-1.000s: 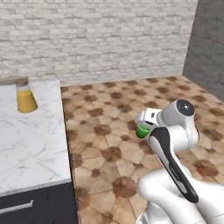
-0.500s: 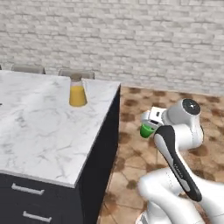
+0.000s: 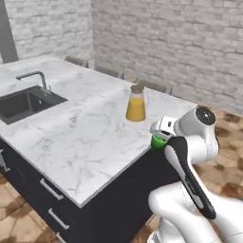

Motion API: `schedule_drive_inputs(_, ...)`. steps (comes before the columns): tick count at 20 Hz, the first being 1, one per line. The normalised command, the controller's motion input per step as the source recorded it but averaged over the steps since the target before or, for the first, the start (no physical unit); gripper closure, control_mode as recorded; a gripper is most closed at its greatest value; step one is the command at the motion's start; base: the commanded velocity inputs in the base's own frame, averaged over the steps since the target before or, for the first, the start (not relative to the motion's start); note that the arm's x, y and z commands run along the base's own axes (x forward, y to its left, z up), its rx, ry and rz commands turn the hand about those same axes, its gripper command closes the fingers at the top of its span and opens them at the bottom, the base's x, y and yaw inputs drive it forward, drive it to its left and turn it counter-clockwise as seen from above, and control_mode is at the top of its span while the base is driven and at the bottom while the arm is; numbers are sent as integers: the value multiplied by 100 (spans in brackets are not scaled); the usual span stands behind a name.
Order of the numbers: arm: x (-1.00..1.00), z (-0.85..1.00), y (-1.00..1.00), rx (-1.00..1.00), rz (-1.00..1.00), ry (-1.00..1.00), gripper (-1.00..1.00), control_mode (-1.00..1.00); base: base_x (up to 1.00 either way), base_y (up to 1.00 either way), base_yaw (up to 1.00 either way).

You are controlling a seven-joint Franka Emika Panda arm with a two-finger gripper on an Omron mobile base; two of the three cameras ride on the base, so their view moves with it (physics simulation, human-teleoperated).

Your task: Place the pitcher and cup on the dining counter for serving.

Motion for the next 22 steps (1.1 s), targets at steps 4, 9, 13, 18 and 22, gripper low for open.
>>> schedule_drive_inputs(4, 0, 0, 0, 0, 0, 0, 100, 100, 62, -87, 60)
schedule_drive_inputs(9, 0, 0, 0, 0, 0, 0, 100, 100, 24, -94, 56)
schedule_drive_inputs(13, 0, 0, 0, 0, 0, 0, 100, 100, 0, -99, 54)
schedule_drive_inputs(18, 0, 0, 0, 0, 0, 0, 100, 100, -10, -98, 43)
schedule_drive_inputs(22, 0, 0, 0, 0, 0, 0, 100, 100, -9, -25, 4)
